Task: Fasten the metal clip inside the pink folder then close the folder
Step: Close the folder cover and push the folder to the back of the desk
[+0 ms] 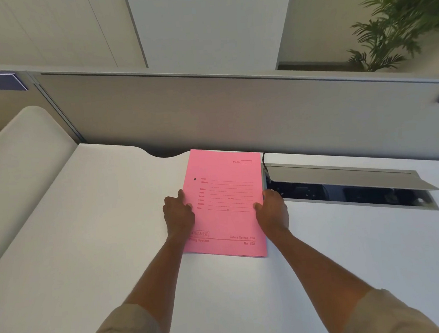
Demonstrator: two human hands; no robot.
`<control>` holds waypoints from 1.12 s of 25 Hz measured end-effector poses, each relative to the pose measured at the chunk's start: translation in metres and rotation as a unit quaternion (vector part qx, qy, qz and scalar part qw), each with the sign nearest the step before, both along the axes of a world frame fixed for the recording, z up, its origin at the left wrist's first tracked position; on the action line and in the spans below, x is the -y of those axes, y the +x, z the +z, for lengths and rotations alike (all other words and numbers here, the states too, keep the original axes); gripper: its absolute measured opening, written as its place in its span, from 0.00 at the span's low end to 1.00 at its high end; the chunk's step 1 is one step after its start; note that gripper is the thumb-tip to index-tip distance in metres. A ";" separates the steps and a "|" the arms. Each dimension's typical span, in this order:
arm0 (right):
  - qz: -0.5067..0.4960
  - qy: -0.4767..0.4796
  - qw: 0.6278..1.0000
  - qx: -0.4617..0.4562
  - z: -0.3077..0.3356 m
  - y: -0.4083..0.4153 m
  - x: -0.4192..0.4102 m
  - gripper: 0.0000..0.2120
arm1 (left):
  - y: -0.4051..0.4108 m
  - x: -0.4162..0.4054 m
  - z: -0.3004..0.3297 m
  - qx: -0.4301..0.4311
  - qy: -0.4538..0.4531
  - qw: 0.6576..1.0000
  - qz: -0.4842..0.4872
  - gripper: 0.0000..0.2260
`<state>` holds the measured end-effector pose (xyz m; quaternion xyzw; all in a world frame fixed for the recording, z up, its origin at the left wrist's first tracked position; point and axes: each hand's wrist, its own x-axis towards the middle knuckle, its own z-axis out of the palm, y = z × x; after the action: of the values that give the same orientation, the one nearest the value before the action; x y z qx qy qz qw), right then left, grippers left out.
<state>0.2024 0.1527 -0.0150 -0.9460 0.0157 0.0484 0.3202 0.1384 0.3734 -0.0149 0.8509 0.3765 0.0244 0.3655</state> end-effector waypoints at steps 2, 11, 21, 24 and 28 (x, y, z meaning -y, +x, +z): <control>-0.001 -0.010 1.000 0.003 0.000 -0.001 0.001 0.10 | 0.000 0.004 -0.002 -0.016 0.025 0.999 -0.015 0.23; 0.031 -0.031 0.997 0.069 0.005 -0.008 -0.007 0.13 | -0.005 0.024 0.002 0.024 0.149 0.984 -0.098 0.22; 0.244 -0.148 0.958 0.021 -0.020 -0.008 -0.026 0.37 | 0.012 0.050 -0.015 -0.032 0.200 0.927 -0.316 0.29; 0.260 -0.168 0.951 0.012 -0.029 -0.009 -0.023 0.36 | 0.008 0.052 -0.025 -0.037 0.217 0.918 -0.329 0.29; 0.258 -0.167 0.951 0.019 -0.035 -0.010 -0.023 0.35 | 0.006 0.051 -0.036 -0.026 0.249 0.911 -0.327 0.30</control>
<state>0.1926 0.1754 -0.0496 -0.9586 -0.2267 0.1082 0.1341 0.1444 0.3223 -0.0510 0.9901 0.0685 -0.0256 0.1199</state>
